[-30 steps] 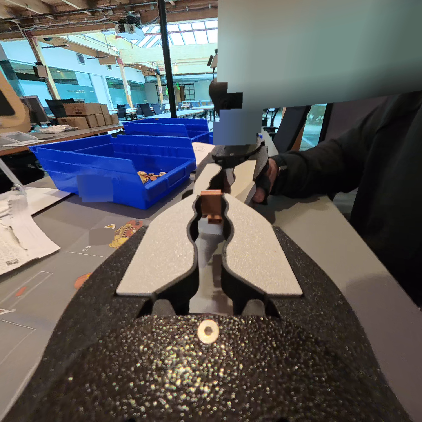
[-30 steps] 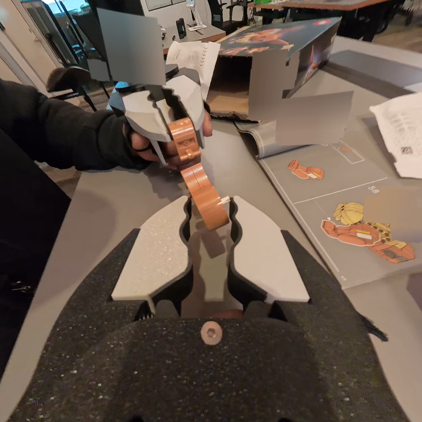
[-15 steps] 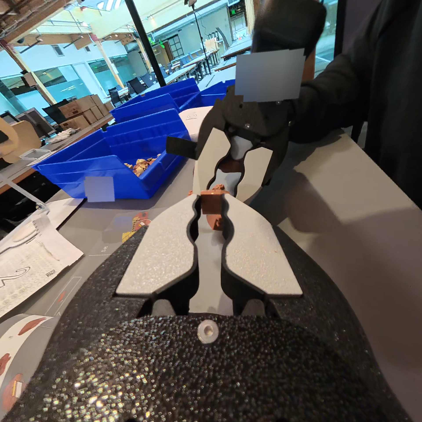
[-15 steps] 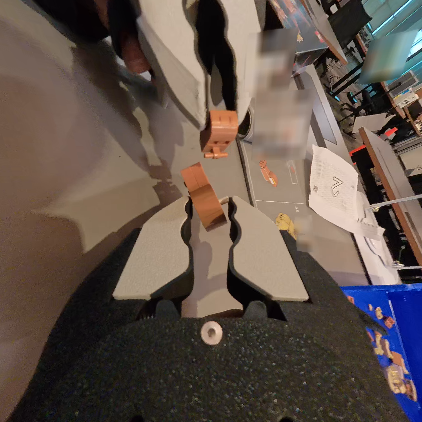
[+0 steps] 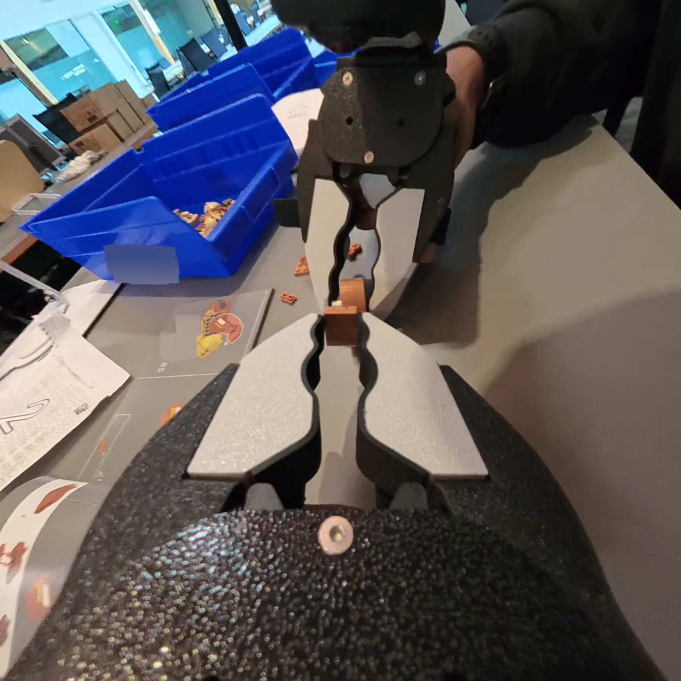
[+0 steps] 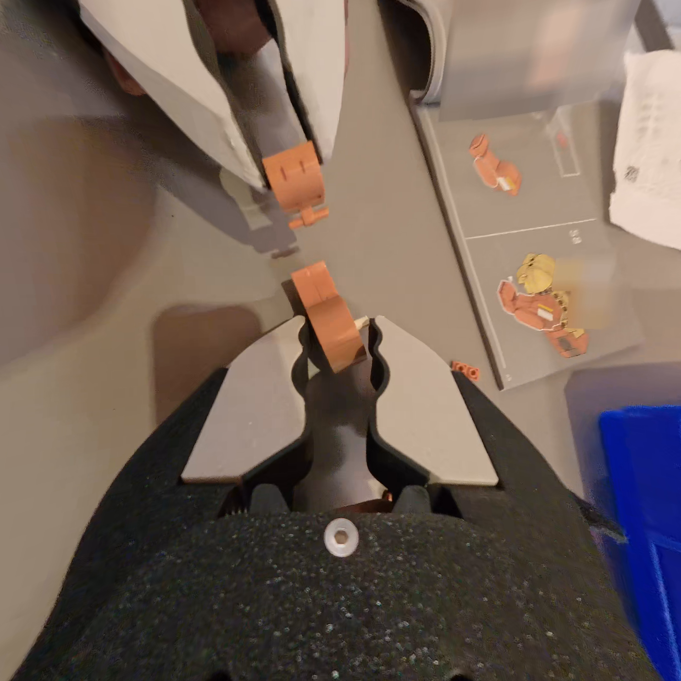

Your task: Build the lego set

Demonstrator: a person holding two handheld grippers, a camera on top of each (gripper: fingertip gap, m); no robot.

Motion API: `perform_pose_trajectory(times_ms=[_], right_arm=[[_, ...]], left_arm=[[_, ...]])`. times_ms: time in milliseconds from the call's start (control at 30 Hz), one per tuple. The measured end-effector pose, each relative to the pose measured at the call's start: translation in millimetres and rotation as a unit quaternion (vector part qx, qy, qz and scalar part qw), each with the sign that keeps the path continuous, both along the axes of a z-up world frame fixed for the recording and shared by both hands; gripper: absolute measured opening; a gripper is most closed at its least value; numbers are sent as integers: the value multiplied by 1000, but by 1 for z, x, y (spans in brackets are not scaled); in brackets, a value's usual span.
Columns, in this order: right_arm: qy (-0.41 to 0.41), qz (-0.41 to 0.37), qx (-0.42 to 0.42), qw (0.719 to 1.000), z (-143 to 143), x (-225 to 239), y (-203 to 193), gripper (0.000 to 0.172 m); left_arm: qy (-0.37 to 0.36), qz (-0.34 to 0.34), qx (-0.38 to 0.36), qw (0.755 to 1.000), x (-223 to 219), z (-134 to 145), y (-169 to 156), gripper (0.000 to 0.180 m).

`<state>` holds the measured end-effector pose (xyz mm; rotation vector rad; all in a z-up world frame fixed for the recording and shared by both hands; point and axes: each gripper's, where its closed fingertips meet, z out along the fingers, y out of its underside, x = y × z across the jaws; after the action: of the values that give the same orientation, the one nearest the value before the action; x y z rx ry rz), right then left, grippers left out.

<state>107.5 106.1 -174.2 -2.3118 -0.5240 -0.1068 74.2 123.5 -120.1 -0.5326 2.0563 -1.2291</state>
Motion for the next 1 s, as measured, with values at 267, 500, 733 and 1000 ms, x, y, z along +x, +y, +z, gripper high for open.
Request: perform_pose_trajectory(times_ms=[267,500,733,1000], right_arm=[[76,-2,-28,997,0,1,-9,36],[89,-18,-40,995,-1,1,-22,36],[101,-10,-29,994,-4,-8,-16,23],[96,-13,-24,995,-4,-9,-9,19]], left_arm=[[30,2,-8,1000,3,-4,0,15],[47,-6,-24,999,7,-3,9,15],[63,-63,10,996,14,-10,1,16],[76,-56,49,994,21,-25,4,16]])
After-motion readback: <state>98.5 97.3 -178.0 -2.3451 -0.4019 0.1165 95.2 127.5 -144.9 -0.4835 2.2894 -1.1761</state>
